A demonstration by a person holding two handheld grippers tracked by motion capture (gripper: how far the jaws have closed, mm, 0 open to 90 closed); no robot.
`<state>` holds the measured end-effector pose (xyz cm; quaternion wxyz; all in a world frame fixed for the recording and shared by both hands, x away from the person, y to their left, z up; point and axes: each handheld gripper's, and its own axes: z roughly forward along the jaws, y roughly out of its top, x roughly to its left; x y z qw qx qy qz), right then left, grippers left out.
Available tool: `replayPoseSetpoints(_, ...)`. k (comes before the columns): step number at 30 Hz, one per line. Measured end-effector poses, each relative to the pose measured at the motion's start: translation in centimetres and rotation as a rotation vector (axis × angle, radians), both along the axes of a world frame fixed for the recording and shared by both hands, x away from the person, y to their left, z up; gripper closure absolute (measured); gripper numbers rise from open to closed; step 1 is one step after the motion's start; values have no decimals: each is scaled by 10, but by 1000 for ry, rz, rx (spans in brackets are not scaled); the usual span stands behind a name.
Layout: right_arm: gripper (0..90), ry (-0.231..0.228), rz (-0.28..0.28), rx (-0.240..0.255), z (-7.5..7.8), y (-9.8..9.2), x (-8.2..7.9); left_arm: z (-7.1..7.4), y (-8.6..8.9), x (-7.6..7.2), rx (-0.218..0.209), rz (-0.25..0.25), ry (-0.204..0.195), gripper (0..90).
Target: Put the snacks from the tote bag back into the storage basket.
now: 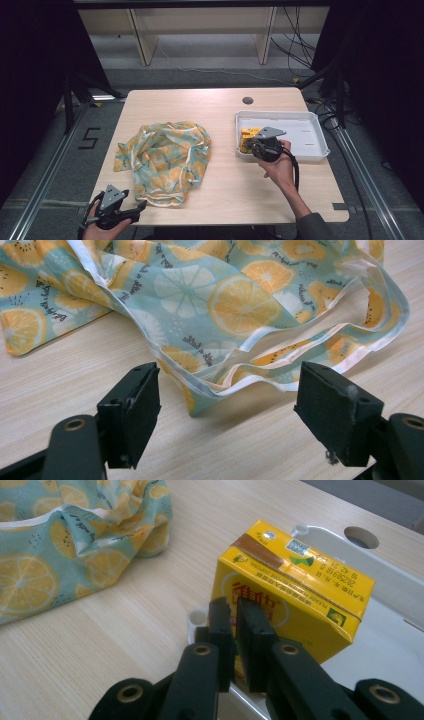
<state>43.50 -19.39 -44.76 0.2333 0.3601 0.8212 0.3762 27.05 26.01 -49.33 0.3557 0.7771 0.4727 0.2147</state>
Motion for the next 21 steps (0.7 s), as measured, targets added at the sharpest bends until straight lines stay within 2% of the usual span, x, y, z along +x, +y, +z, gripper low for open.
replayPoseSetpoints(3,838,-5,-2,5,-1,1,-1,-1,-1,0,-19,12,-5,250)
replayPoseSetpoints(4,834,11,-4,9,0,1,-3,-1,-1,0,-13,12,-7,250)
replayPoseSetpoints(5,830,-10,9,1,0,1,-2,-1,-1,0,-10,13,-5,250)
replayPoseSetpoints(7,817,-5,16,11,1,1,-5,-2,-1,1,-31,8,-20,250)
replayPoseSetpoints(8,810,2,24,10,2,0,-7,-2,0,0,-28,7,-19,250)
replayPoseSetpoints(9,796,-6,27,22,3,-2,-10,-2,-2,0,-56,17,-25,250)
replayPoseSetpoints(10,796,-6,27,22,3,-2,-10,-2,-2,0,-56,17,-25,250)
replayPoseSetpoints(11,787,17,23,43,4,-4,-13,-2,-2,0,-54,16,-24,250)
replayPoseSetpoints(13,781,28,23,47,4,-5,-15,0,1,-1,-11,-3,-6,250)
replayPoseSetpoints(14,764,40,18,70,4,-9,-17,-1,0,0,-33,12,-22,250)
replayPoseSetpoints(15,752,41,17,72,4,-10,-17,-1,-1,0,-36,13,-24,250)
replayPoseSetpoints(18,731,49,16,80,4,-14,-18,-1,-1,0,-33,12,-23,250)
replayPoseSetpoints(19,698,53,13,101,4,-16,-19,-1,-1,0,-34,9,-21,250)
replayPoseSetpoints(20,677,33,17,106,3,-17,-18,-1,-1,0,-34,14,-21,250)
replayPoseSetpoints(21,649,52,14,114,4,-18,-19,-1,0,0,-26,6,-23,250)
